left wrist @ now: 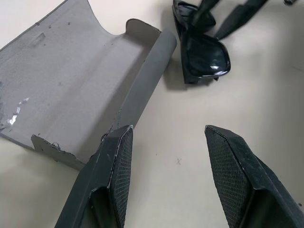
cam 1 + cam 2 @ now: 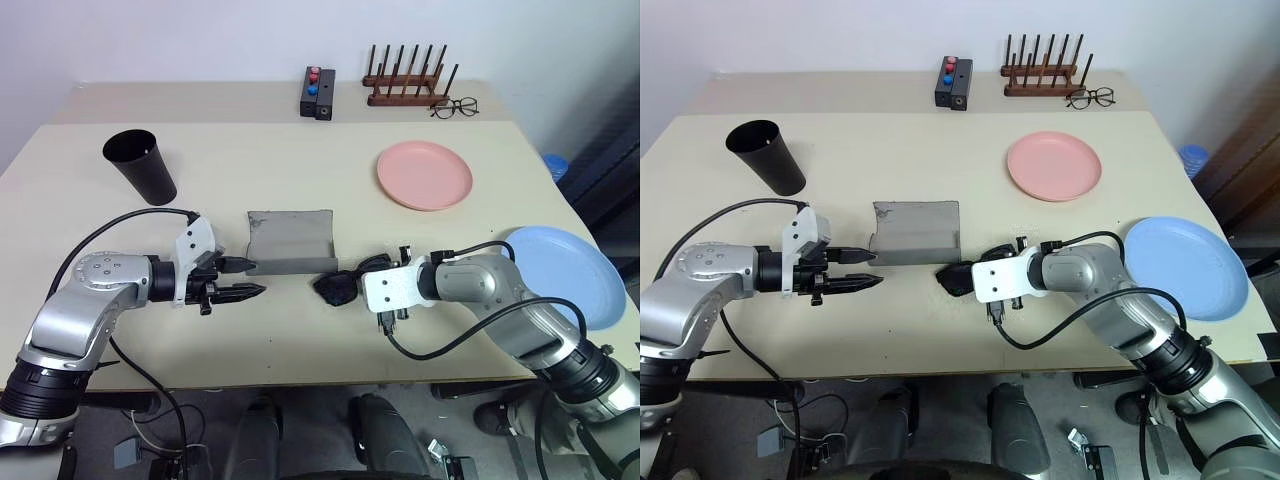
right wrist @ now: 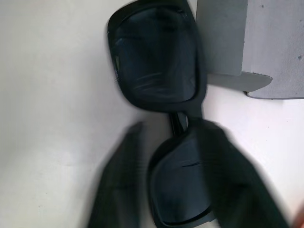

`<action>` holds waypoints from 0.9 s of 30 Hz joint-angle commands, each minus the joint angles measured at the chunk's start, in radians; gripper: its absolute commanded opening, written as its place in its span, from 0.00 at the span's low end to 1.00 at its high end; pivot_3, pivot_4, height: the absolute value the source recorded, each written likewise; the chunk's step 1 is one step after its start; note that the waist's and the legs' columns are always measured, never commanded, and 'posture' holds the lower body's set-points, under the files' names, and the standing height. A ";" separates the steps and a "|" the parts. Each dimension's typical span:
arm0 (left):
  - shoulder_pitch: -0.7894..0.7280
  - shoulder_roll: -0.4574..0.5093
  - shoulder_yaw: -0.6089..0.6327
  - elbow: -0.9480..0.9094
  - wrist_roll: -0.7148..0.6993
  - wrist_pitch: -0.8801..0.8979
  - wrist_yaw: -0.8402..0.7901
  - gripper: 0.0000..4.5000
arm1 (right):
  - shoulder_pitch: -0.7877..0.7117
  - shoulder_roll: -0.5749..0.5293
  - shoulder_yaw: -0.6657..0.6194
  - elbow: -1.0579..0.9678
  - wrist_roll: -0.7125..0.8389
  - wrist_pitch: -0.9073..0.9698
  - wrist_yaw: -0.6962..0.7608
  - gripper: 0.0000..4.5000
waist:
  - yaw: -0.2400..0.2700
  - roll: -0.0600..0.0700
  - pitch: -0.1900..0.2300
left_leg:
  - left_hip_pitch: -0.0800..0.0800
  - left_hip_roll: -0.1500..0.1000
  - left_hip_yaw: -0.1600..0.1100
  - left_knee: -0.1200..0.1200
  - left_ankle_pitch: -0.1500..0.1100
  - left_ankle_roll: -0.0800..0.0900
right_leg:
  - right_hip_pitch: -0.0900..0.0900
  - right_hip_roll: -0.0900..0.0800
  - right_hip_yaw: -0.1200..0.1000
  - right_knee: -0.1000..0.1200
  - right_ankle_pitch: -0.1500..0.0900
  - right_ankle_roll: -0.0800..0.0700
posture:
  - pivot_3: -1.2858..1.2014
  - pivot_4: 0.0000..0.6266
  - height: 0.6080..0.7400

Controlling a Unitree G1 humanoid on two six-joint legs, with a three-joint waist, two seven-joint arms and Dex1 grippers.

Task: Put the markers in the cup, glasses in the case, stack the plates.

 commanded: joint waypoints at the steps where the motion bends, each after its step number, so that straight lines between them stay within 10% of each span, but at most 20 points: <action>1: -0.014 0.001 0.008 -0.023 -0.018 -0.009 0.003 0.55 | -0.002 0.009 -0.032 0.000 -0.025 -0.023 -0.013 0.46 | 0.000 0.000 0.000 | 0.000 0.000 0.000 0.000 0.000 0.000 | 0.000 0.000 0.000 0.000 0.000 0.000 | 0.52 0.24 0.99; 27: -0.018 0.004 0.017 -0.032 -0.041 0.004 -0.001 0.55 | -0.043 0.070 -0.030 0.102 -0.102 -0.153 -0.027 0.46 | 0.000 0.000 0.000 | 0.000 0.000 0.000 0.000 0.000 0.000 | 0.000 0.000 0.000 0.000 0.000 0.000 | 0.52 0.24 0.99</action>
